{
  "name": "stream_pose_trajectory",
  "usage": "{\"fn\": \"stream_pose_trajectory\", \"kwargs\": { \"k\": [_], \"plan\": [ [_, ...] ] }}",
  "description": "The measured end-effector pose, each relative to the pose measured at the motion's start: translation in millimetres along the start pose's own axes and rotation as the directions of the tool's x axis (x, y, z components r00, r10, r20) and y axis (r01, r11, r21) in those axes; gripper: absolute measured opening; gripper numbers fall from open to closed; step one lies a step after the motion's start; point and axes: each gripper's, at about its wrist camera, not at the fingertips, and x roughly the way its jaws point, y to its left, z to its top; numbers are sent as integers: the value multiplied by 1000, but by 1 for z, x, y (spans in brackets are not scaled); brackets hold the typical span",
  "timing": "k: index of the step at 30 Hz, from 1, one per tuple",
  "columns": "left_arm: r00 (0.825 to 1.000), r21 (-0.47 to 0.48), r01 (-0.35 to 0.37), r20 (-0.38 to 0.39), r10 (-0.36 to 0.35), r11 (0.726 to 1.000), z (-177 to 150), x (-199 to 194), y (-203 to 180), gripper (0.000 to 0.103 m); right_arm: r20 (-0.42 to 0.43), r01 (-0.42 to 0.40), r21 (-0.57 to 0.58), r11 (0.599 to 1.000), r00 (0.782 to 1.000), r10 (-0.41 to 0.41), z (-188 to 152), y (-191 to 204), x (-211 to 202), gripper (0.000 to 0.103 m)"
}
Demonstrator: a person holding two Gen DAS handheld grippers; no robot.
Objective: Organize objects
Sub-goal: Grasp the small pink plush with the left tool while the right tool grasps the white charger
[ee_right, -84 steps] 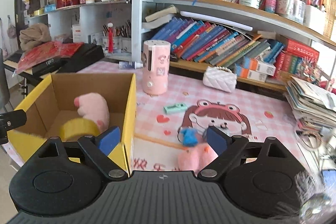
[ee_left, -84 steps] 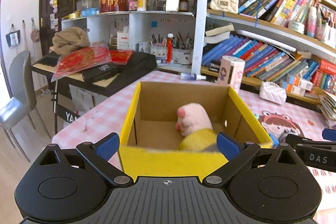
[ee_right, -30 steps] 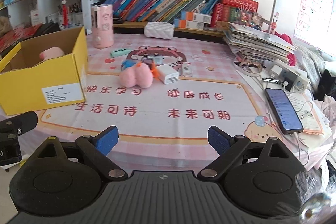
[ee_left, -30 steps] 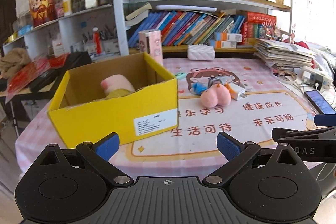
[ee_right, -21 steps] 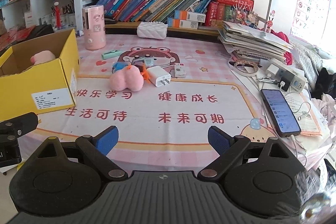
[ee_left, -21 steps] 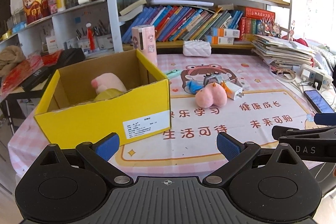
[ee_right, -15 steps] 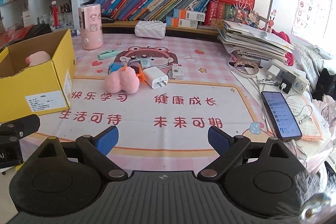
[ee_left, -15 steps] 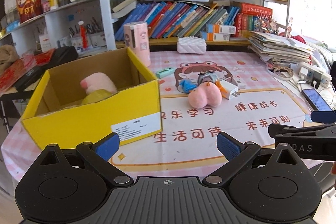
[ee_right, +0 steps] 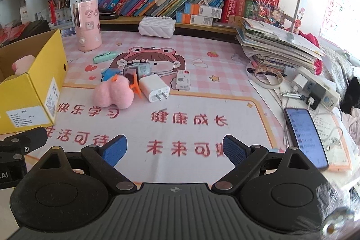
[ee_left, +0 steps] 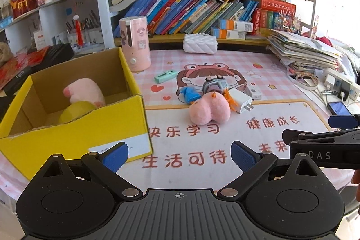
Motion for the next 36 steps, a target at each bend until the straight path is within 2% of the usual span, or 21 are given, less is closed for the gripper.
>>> {"fn": "stream_pose_trajectory", "kwargs": {
  "k": [11, 18, 24, 33, 36],
  "plan": [
    [999, -10, -24, -23, 24, 1000, 23, 32, -30, 96, -15, -50, -30, 998, 999, 49, 30, -29, 41, 92],
    [997, -14, -63, -53, 62, 998, 33, 50, -42, 85, -16, -119, 0, 993, 993, 119, 47, -47, 64, 88],
    [993, -13, -107, -58, 106, 994, 42, 62, -51, 84, -5, -197, 16, 980, 980, 197, 59, -57, 81, 80],
    [986, -14, -152, -74, 151, 988, 53, 81, -64, 80, 27, -260, 14, 966, 965, 259, 75, -69, 98, 79],
    [984, -22, -158, -82, 156, 987, 55, 88, -66, 72, 22, -265, 21, 964, 964, 265, 79, -74, 105, 79]
  ]
}}
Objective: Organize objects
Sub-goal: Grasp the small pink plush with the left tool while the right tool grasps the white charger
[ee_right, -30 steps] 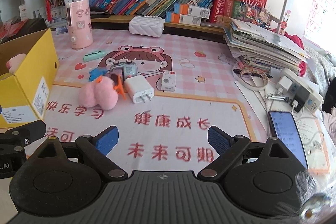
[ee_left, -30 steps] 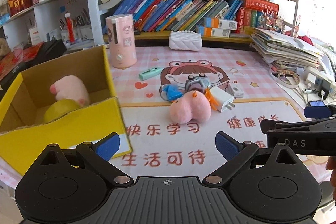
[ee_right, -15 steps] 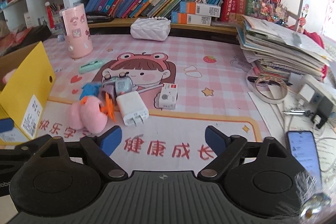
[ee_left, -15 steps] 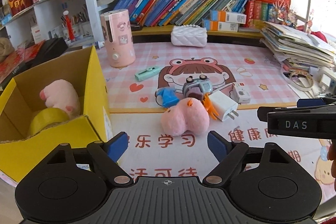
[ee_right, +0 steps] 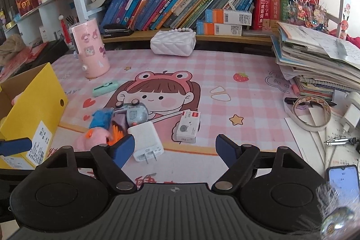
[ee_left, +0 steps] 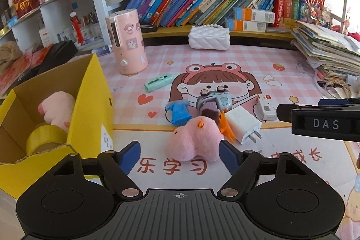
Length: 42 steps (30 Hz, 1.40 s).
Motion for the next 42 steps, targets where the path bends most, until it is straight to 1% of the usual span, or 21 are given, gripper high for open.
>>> {"fn": "stream_pose_trajectory", "kwargs": {
  "k": [4, 8, 11, 12, 14, 15, 16, 18, 20, 24, 27, 30, 32, 34, 35, 37, 39, 42],
  "plan": [
    [1000, -4, 12, -18, -12, 1000, 4, 11, -6, 67, -11, -4, 3, 1000, 1000, 4, 4, -8, 8, 75],
    [999, 2, 6, -32, -6, 1000, 8, 23, -12, 68, -21, -16, 0, 1000, 1000, 16, 7, -13, 14, 75],
    [999, -12, 3, -52, -4, 1000, 13, 35, -14, 71, -28, -19, -5, 1000, 999, 19, 9, -15, 18, 75],
    [998, -26, 6, -64, -8, 1000, 14, 39, -13, 73, -30, -19, -7, 1000, 999, 19, 10, -16, 20, 75],
    [997, -64, 17, -80, -22, 998, 18, 47, -11, 75, -35, -20, -10, 1000, 999, 20, 11, -18, 22, 75],
    [996, -79, 27, -81, -33, 996, 19, 49, -11, 78, -37, -19, -10, 1000, 999, 19, 11, -19, 23, 75],
    [996, -87, 35, -83, -42, 996, 21, 52, -12, 84, -38, -19, -11, 1000, 999, 18, 12, -20, 24, 75],
    [996, -86, 35, -81, -42, 996, 23, 57, -15, 89, -40, -15, -11, 1000, 999, 15, 13, -22, 26, 75],
    [996, -68, 31, -84, -37, 997, 23, 63, -19, 89, -40, -9, -10, 1000, 999, 9, 13, -24, 27, 75],
    [992, -34, 20, -126, -24, 999, 24, 78, -23, 89, -48, 2, -2, 1000, 999, -2, 13, -29, 30, 75],
    [989, -37, 27, -142, -32, 999, 22, 85, -23, 94, -51, 6, 1, 1000, 999, -6, 13, -30, 30, 75],
    [988, -44, 35, -149, -41, 998, 20, 91, -22, 94, -55, 6, 2, 1000, 998, -6, 13, -31, 31, 75],
    [984, -62, 49, -168, -59, 997, 18, 95, -18, 95, -60, 1, 2, 1000, 998, -1, 13, -30, 31, 75],
    [982, -99, 66, -168, -82, 993, 15, 94, -12, 90, -64, -6, 0, 1000, 998, 6, 13, -29, 32, 75],
    [983, -100, 63, -163, -79, 993, 15, 92, -11, 89, -64, -10, -3, 1000, 998, 9, 12, -28, 33, 75],
    [988, -78, 55, -137, -65, 995, 15, 85, -10, 83, -68, -19, -10, 1000, 998, 18, 13, -25, 34, 75],
    [990, -60, 51, -129, -58, 997, 16, 78, -9, 80, -73, -33, -17, 999, 997, 32, 14, -21, 37, 75],
    [992, -49, 42, -116, -47, 998, 13, 64, -4, 80, -85, -60, -51, 997, 995, 55, 16, -12, 43, 74]
  ]
}}
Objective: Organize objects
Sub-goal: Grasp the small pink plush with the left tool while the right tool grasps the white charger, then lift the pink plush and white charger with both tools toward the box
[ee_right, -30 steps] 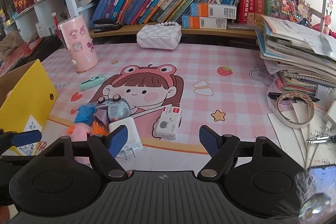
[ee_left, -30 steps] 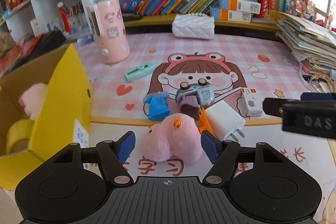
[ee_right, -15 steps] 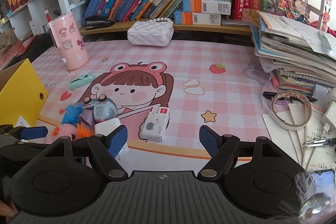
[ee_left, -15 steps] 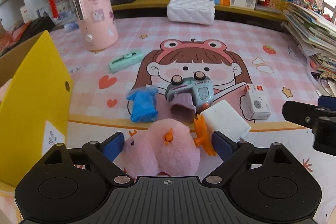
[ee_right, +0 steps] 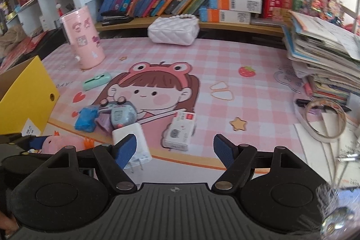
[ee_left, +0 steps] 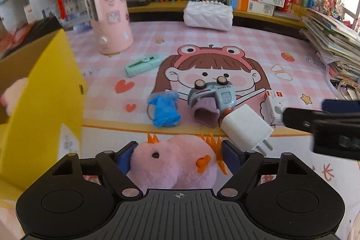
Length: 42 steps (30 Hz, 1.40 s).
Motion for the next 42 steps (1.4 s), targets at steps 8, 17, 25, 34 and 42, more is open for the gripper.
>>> {"fn": "stream_pose_trajectory", "kwargs": {
  "k": [8, 17, 25, 34, 42],
  "plan": [
    [1000, -11, -17, -2, 17, 1000, -10, -22, 9, 80, -107, -101, -203, 974, 991, 81, 11, 36, 39, 54],
    [999, -41, -40, -1, 40, 998, -22, -38, 20, 80, -207, -134, -274, 952, 975, 77, 3, 51, 70, 47],
    [999, -70, -28, 26, 30, 997, -27, -53, 29, 80, -183, -100, -225, 969, 981, 59, 1, 50, 56, 41],
    [995, -57, 48, 87, -43, 997, -32, -73, 36, 80, -119, -20, -38, 999, 993, 15, -11, 46, -11, 41],
    [988, -42, 82, 138, -75, 996, -47, -101, 63, 80, -73, 40, 19, 999, 997, -39, -30, 70, -52, 41]
  ]
}}
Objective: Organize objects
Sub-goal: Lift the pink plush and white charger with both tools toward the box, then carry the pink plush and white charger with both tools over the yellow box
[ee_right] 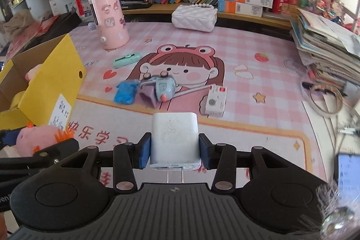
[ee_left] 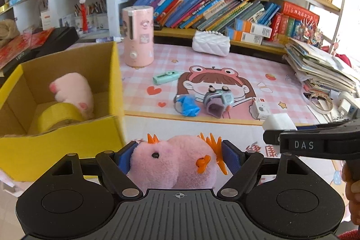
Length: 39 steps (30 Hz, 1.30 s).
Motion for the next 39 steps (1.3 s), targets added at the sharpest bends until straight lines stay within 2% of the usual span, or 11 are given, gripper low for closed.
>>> {"fn": "stream_pose_trajectory", "kwargs": {
  "k": [5, 17, 29, 39],
  "plan": [
    [1000, -30, -19, 5, 19, 999, -16, -23, 32, 80, -4, -8, -19, 1000, 1000, 8, -16, 35, -12, 41],
    [997, -91, -79, 3, 79, 993, -53, -77, 100, 80, -42, -88, -110, 990, 996, 84, -60, 128, -31, 41],
    [993, -96, -106, 30, 110, 990, -80, -119, 135, 80, -49, -135, -121, 983, 990, 130, -94, 177, -51, 41],
    [987, -112, -136, 70, 144, 984, -91, -145, 155, 80, -29, -158, -138, 978, 987, 155, -107, 207, -65, 41]
  ]
}}
